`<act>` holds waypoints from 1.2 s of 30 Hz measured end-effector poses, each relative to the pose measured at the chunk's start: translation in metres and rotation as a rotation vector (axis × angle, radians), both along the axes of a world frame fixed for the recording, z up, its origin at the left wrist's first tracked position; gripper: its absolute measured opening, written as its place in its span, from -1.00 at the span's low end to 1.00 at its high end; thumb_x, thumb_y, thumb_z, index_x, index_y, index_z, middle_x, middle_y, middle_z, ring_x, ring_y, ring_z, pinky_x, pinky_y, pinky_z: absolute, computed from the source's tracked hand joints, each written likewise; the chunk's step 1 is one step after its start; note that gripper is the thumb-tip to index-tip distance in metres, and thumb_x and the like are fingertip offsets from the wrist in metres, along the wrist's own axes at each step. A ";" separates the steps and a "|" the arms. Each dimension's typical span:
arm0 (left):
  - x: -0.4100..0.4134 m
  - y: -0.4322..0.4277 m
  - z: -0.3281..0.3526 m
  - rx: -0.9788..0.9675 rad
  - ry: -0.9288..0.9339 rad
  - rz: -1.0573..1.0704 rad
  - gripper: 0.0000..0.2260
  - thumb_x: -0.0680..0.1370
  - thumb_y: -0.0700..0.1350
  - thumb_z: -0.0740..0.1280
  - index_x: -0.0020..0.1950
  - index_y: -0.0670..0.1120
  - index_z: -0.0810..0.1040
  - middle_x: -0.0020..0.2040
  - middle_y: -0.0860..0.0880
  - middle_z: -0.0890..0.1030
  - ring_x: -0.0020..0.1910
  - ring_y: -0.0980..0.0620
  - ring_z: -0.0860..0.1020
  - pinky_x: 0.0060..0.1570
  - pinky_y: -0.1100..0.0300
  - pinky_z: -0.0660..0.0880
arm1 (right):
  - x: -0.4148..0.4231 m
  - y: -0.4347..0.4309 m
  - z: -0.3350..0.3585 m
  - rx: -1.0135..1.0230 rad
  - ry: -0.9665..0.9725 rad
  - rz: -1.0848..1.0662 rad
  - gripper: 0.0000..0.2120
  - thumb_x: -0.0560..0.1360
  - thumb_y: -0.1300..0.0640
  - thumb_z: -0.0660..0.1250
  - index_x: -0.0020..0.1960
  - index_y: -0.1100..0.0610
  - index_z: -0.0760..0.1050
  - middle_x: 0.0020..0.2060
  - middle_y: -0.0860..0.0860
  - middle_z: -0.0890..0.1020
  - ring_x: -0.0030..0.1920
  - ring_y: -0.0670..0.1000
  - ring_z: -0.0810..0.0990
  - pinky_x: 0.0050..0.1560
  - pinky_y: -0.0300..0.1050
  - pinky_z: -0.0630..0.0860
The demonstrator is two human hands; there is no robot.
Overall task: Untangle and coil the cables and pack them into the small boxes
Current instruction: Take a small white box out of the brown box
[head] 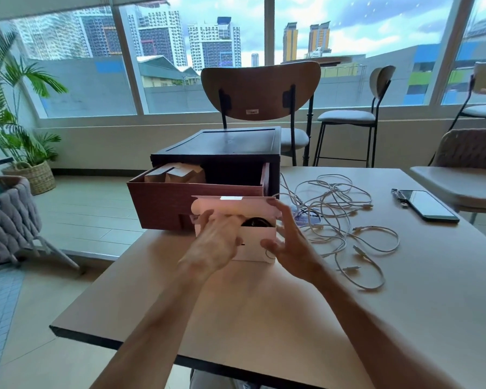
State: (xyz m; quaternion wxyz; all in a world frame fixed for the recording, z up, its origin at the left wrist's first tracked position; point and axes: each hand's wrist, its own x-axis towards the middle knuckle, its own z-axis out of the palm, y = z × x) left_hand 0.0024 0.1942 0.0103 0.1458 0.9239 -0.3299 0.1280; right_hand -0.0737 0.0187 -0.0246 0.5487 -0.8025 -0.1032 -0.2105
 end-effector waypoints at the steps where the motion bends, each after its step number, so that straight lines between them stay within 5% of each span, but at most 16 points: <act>1: 0.002 0.001 0.000 -0.009 0.004 -0.014 -0.47 0.51 -0.19 0.39 0.42 0.20 0.41 0.24 0.01 0.56 0.39 -0.10 0.34 0.41 0.06 0.18 | 0.001 0.000 -0.002 -0.009 -0.006 -0.010 -0.19 0.47 0.45 0.34 0.43 -0.25 0.14 0.30 -0.15 0.40 0.22 -0.17 0.53 0.14 -0.03 0.60; 7: 0.001 0.011 0.001 -0.080 -0.036 -0.021 -0.51 0.54 -0.07 0.41 0.44 0.19 0.41 0.35 0.08 0.46 0.41 0.00 0.36 0.40 0.08 0.05 | 0.005 0.013 -0.008 -0.038 -0.046 -0.059 -0.27 0.52 0.25 0.39 0.51 -0.14 0.09 0.39 -0.01 0.36 0.36 0.12 0.43 0.28 0.30 0.46; 12: 0.007 0.029 -0.006 -0.083 -0.062 0.064 -0.56 0.55 0.03 0.38 0.42 0.21 0.42 0.34 0.07 0.45 0.40 -0.04 0.33 0.38 0.06 0.09 | 0.001 0.018 -0.007 -0.051 -0.062 -0.039 -0.42 0.54 0.09 0.34 0.46 -0.15 0.15 0.49 -0.05 0.31 0.53 0.02 0.25 0.46 0.24 0.29; 14: 0.006 0.029 -0.006 -0.099 -0.088 0.072 -0.60 0.54 0.05 0.39 0.39 0.17 0.48 0.30 0.04 0.50 0.36 -0.06 0.39 0.34 0.04 0.14 | -0.001 0.016 -0.007 -0.040 -0.021 -0.019 -0.41 0.54 0.10 0.36 0.46 -0.14 0.17 0.44 -0.22 0.33 0.52 0.01 0.25 0.47 0.17 0.31; 17: 0.007 0.027 -0.007 -0.185 -0.136 0.098 -0.63 0.51 0.12 0.42 0.29 0.09 0.58 0.21 -0.01 0.61 0.32 -0.08 0.45 0.32 0.04 0.17 | -0.001 0.013 -0.007 -0.061 -0.011 -0.008 -0.41 0.53 0.39 0.28 0.38 -0.11 0.22 0.29 -0.45 0.33 0.43 -0.12 0.29 0.45 -0.08 0.32; 22: 0.007 0.026 -0.015 -0.282 -0.224 0.076 -0.68 0.51 0.10 0.41 0.22 0.03 0.64 0.18 0.04 0.64 0.28 -0.06 0.48 0.33 0.03 0.24 | -0.003 0.007 -0.004 0.006 -0.010 -0.052 -0.57 0.52 0.39 0.27 0.21 -0.03 0.28 0.28 -0.03 0.44 0.40 0.00 0.41 0.34 0.00 0.40; 27: -0.019 0.034 -0.011 -0.483 -0.372 -0.036 -0.84 0.50 -0.15 0.48 0.07 -0.05 0.71 -0.10 -0.01 0.69 -0.07 -0.06 0.59 0.06 -0.01 0.51 | -0.010 0.000 0.005 0.065 -0.099 -0.194 -0.71 0.52 0.38 0.33 0.07 0.02 0.43 0.06 -0.16 0.57 0.18 -0.04 0.62 0.14 -0.12 0.57; 32: -0.044 0.036 -0.011 -0.575 -0.438 -0.113 -0.87 0.51 -0.18 0.48 -0.22 -0.17 0.64 -0.23 -0.04 0.65 -0.17 -0.03 0.58 0.03 0.09 0.48 | -0.026 -0.027 0.023 0.201 -0.183 -0.371 -0.88 0.53 0.37 0.34 0.02 0.21 0.54 -0.08 0.04 0.68 -0.07 -0.08 0.69 -0.02 -0.21 0.60; 36: -0.056 0.012 -0.007 -0.493 -0.328 -0.378 -0.81 0.59 -0.10 0.39 -0.20 -0.13 0.58 -0.20 0.02 0.59 -0.15 0.04 0.53 -0.13 0.11 0.52 | -0.051 -0.062 0.024 0.230 -0.151 -0.404 -0.83 0.53 0.44 0.30 -0.05 0.23 0.59 -0.17 0.12 0.70 -0.16 -0.08 0.68 -0.05 -0.22 0.60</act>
